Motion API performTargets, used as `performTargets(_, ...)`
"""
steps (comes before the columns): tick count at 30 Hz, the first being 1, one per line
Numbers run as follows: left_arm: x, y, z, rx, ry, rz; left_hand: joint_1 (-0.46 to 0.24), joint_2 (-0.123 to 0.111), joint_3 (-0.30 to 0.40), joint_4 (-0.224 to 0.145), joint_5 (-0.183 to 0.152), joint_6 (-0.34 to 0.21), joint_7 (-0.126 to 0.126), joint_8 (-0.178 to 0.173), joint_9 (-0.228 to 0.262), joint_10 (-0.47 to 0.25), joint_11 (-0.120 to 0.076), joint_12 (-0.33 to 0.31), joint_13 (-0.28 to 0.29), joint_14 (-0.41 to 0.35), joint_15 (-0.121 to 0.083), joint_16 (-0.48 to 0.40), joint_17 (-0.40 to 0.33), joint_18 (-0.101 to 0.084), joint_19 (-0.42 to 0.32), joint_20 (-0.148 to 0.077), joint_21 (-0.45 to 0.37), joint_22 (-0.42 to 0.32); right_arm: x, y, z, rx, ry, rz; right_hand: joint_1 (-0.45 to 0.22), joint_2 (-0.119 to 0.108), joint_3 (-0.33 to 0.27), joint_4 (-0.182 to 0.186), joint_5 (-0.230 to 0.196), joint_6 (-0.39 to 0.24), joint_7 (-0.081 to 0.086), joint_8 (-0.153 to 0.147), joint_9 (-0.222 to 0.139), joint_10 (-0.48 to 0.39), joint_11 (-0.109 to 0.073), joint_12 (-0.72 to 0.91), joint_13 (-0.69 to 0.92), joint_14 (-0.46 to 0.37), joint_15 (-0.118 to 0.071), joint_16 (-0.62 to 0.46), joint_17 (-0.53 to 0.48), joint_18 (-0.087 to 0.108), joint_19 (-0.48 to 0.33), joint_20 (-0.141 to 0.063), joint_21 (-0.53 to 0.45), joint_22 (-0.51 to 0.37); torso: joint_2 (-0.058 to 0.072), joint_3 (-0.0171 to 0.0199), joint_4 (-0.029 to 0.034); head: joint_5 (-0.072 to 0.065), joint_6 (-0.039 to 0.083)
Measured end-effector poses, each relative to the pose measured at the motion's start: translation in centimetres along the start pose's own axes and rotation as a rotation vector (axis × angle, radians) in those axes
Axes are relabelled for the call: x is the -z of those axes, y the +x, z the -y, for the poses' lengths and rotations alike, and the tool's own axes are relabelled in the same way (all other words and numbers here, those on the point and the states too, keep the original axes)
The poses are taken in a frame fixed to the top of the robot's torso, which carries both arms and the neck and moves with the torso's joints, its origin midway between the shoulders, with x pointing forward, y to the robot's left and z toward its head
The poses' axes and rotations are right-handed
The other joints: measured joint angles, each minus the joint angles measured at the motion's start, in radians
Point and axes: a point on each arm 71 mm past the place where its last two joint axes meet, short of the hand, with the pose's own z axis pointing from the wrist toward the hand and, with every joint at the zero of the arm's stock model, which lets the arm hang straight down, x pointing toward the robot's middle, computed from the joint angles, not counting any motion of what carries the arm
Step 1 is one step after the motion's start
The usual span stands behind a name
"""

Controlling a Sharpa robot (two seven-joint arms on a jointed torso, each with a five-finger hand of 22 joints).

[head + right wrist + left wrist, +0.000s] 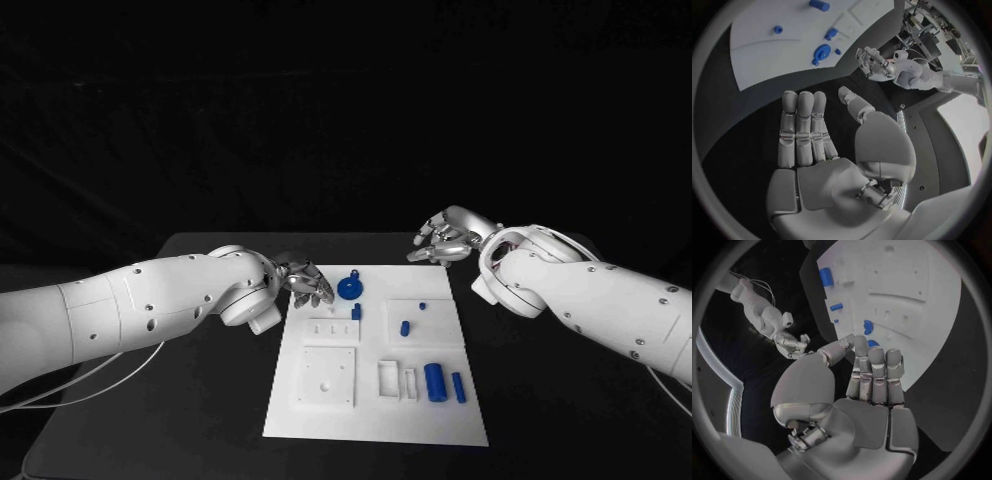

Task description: Assemble the parts on the task board

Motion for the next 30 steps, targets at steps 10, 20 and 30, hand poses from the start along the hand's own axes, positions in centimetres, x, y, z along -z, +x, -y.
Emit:
performTargets(10, 0.2, -0.4, 0.1, 0.136, 0.035, 0.054, 0.007, 0.002, -0.003, 0.003, 0.0, -0.003, 0.003, 0.0, -0.007, -0.01, 0.003, -0.021, -0.011, -0.004, 0.004, -0.019, -0.009, 0.0, -0.012, 0.005, -0.012, -0.011, -0.5, 4.8, -3.4, 0.102, 0.031, -0.168, -0.026, -0.022, 0.074, 0.074, -0.023, 0.032, -0.028, 0.006, 0.023, -0.055, -0.013, 0.285, 0.294, 0.006, -0.025, 0.23, 0.155, -0.015, -0.02, -0.036, 0.282, 0.041, 0.0, -0.0018, 0.0, 0.001, 0.004)
performTargets(20, 0.4, -1.2, 0.3, 0.272, 0.076, 0.132, 0.007, 0.002, 0.0, 0.011, 0.0, -0.006, 0.014, 0.0, -0.017, -0.041, 0.019, -0.097, -0.046, -0.039, 0.027, -0.102, -0.039, -0.016, -0.05, 0.014, -0.062, -0.043, -1.3, 7.2, -4.6, 0.181, 0.072, -0.212, -0.057, -0.032, 0.096, 0.104, -0.067, 0.044, -0.04, 0.023, 0.041, -0.055, -0.013, 0.289, 0.33, 0.019, -0.03, 0.235, 0.156, -0.04, -0.012, -0.062, 0.309, 0.041, 0.0, -0.0032, 0.0008, 0.0, 0.007)
performTargets(30, 0.6, -1.9, 0.5, 0.362, 0.106, 0.204, 0.007, 0.002, 0.0, 0.011, 0.0, -0.007, 0.015, 0.0, -0.019, -0.041, 0.02, -0.103, -0.049, -0.041, 0.029, -0.109, -0.042, -0.016, -0.055, 0.012, -0.067, -0.048, -1.7, 10.1, -4.7, 0.246, 0.098, -0.233, -0.095, -0.033, 0.106, 0.145, -0.107, 0.115, -0.056, 0.031, 0.051, -0.05, -0.043, 0.276, 0.353, 0.026, -0.049, 0.237, 0.156, -0.04, 0.004, -0.081, 0.326, 0.041, 0.002, -0.0025, 0.0022, 0.002, 0.006)
